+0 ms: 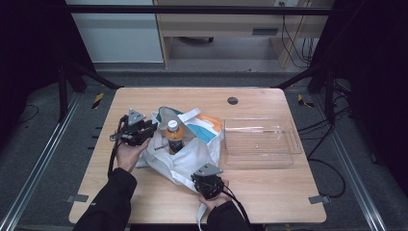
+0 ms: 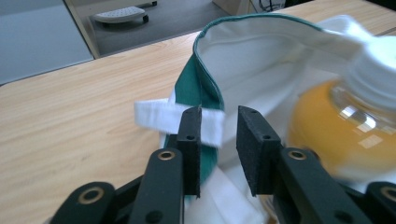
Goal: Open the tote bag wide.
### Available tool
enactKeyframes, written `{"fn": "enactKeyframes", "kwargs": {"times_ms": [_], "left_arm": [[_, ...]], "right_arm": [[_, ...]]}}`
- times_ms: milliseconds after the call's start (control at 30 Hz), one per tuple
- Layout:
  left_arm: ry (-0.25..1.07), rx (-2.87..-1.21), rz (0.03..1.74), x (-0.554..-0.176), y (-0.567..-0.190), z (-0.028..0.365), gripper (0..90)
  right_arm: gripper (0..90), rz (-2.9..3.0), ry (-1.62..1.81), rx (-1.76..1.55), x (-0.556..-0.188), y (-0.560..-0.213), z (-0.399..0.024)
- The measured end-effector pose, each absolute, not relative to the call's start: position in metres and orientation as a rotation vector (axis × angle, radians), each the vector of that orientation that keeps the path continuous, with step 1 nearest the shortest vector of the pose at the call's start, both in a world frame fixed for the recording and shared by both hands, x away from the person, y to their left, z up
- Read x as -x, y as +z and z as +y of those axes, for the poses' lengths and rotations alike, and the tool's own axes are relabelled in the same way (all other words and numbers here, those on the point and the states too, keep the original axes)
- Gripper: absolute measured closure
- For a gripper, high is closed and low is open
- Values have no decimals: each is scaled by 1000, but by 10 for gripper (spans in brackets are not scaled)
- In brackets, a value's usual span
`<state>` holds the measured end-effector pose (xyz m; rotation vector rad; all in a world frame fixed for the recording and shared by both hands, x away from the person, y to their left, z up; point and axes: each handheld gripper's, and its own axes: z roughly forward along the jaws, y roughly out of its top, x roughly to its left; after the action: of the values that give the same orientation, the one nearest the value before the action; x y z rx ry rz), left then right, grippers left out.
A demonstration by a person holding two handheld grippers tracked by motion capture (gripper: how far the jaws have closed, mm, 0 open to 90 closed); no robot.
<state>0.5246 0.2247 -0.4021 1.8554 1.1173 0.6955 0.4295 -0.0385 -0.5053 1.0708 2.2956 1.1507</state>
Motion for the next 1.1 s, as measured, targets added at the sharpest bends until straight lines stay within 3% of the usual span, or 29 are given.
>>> {"fn": "enactKeyframes", "kwargs": {"times_ms": [533,1100], "left_arm": [[622,-1859,1088,-440,-423,227,565],[557,-1890,1120,-421,-442,209,442]], "right_arm": [[762,2144,1304,-983,-426,-457,-62],[680,1981,1305,-984,-438,-423,-78]]}}
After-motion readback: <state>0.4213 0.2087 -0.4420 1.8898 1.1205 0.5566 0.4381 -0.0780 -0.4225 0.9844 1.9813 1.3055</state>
